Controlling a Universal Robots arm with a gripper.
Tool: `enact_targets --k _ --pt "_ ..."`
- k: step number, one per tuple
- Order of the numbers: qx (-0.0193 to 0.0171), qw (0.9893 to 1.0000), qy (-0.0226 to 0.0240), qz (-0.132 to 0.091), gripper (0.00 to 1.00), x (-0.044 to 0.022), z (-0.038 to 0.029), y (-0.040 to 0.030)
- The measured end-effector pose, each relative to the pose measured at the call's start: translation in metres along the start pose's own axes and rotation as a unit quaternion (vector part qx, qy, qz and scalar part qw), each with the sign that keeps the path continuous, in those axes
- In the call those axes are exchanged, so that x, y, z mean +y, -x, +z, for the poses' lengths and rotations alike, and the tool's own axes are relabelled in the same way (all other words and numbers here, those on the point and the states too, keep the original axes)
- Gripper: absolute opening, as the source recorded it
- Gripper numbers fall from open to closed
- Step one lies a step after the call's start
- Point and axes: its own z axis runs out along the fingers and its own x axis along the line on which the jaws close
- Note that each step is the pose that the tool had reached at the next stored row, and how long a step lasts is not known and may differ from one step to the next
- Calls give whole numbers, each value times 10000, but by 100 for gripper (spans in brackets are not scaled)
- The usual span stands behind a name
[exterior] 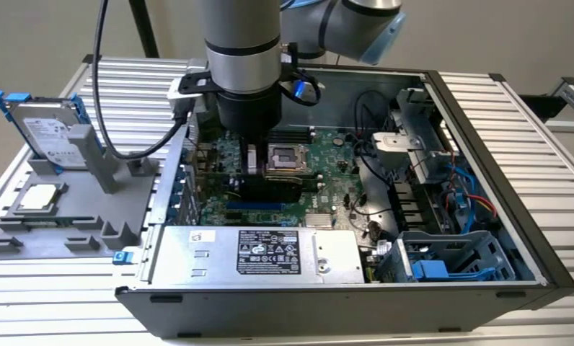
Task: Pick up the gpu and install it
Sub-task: 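Insert the gpu into the slot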
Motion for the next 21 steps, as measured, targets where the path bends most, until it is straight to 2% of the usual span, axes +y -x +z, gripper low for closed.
enact_targets --k 5,10,21 --pt "1 10000 1 1 0 4 23 5" --pt "-21 10000 -1 3 0 5 38 14" --pt "-23 10000 1 3 0 7 46 8"
